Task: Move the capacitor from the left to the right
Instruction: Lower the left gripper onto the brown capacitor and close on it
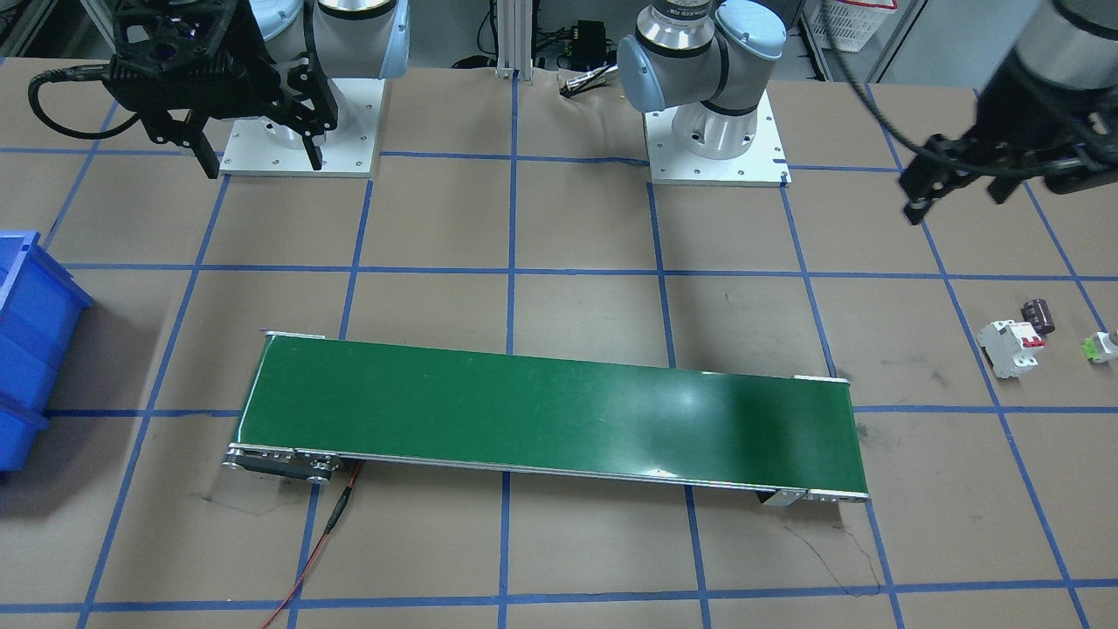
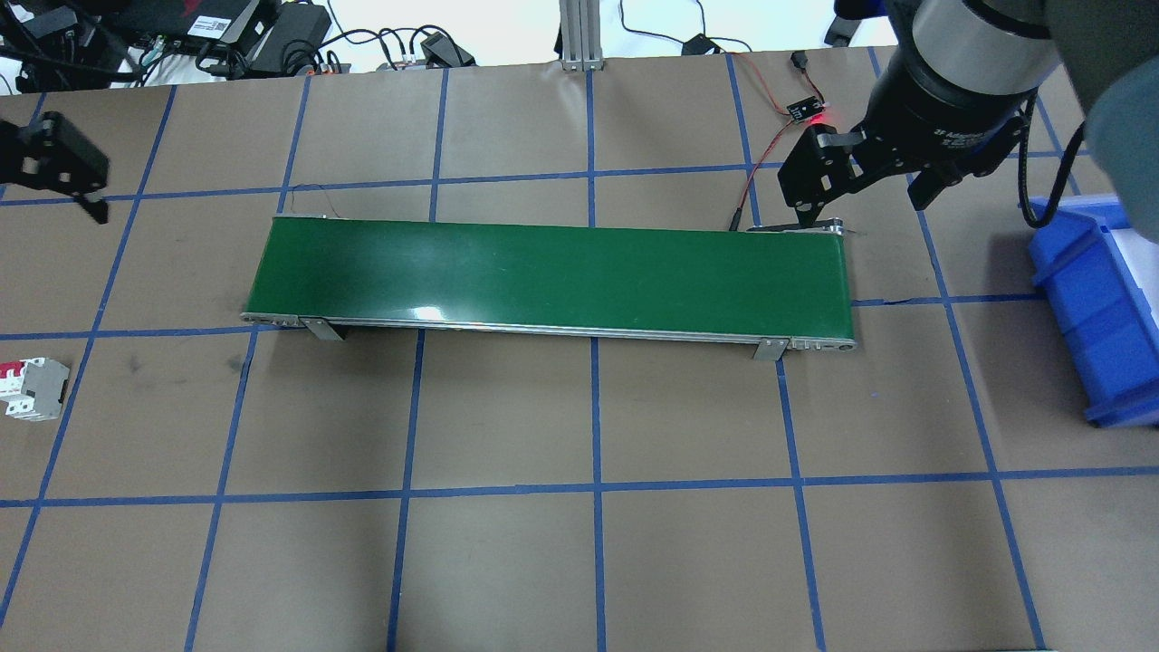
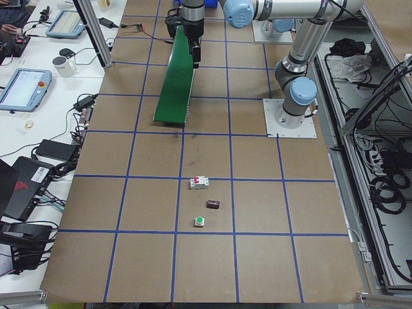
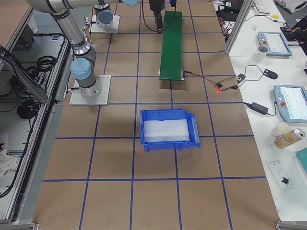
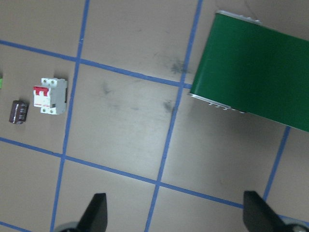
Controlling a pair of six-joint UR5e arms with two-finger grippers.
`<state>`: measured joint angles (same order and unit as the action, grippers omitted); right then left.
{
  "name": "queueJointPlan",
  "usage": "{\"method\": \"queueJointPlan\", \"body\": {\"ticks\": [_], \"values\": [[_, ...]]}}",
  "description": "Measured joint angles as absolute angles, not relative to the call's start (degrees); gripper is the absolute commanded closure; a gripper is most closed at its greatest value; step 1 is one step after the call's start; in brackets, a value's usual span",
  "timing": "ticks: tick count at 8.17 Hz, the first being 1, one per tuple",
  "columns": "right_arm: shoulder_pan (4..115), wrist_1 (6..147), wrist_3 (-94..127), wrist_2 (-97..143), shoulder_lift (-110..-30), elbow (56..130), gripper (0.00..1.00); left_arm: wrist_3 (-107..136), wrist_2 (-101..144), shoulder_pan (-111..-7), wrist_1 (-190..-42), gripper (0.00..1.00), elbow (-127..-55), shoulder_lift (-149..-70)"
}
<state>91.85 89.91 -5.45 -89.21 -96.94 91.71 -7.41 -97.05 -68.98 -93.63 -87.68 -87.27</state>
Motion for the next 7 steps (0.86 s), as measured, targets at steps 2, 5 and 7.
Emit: {"method": "queueJointPlan", "body": {"ticks": [2, 5, 7], "values": [[91.85, 89.91, -5.45, -89.27, -96.94, 91.72, 0.0, -12.87, -98.12, -57.65, -93.69, 0.0, -87.64, -88.02], [91.85, 89.91, -5.45, -89.29, -96.94, 91.73, 0.0, -23.71, -98.39, -46.77, -91.71, 0.0, -88.0, -89.55], [91.85, 89.91, -5.45, -89.3, -96.94, 91.74, 0.0, -34.63, -98.4, -42.55, -82.72, 0.0, -88.55, -94.48]]}}
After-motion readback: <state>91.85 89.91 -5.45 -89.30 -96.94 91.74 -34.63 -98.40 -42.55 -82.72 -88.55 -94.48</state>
